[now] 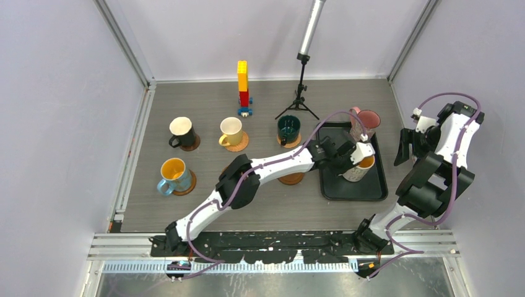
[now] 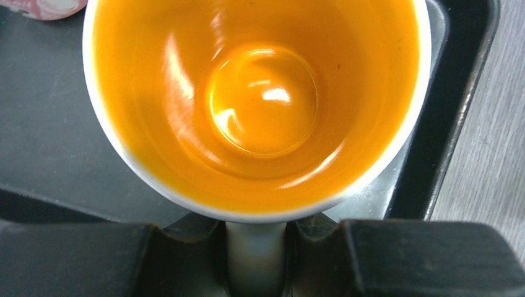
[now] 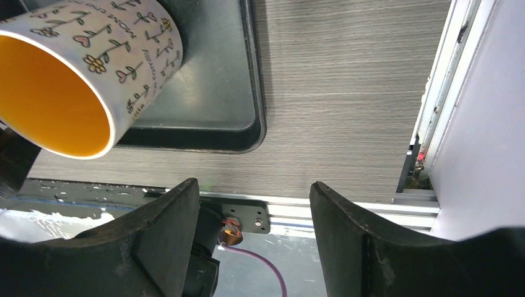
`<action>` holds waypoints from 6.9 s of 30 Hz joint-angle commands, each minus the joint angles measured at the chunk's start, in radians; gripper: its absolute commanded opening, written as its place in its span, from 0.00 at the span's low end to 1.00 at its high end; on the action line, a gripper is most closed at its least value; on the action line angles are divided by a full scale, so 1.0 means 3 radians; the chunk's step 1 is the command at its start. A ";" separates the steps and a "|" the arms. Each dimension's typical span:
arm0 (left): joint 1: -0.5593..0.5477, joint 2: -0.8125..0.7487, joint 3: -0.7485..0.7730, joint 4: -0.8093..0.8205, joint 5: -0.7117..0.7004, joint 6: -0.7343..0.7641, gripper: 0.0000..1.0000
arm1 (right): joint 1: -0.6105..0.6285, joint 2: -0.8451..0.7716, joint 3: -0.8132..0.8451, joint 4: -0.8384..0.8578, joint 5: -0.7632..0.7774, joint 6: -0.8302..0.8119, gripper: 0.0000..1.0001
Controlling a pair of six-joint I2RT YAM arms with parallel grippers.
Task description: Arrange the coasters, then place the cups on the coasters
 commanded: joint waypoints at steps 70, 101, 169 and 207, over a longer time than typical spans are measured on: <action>0.1576 -0.5058 -0.5398 0.0633 -0.0608 -0.0235 0.50 | 0.0861 -0.0040 0.0335 0.0195 -0.0117 0.0582 0.70; 0.1844 -0.4555 -0.3500 -0.1209 0.0547 -0.0047 1.00 | 0.1919 0.1700 0.2938 0.0033 0.0536 0.0265 0.72; 0.1859 -0.4001 -0.3215 -0.1015 0.0659 -0.0314 0.99 | 0.2890 0.0369 0.0196 0.0256 -0.0085 -0.1302 0.34; 0.1814 -0.3639 -0.2836 -0.0972 0.0765 0.0015 0.98 | 0.2972 -0.0058 0.0457 0.0194 -0.0875 -0.0497 0.48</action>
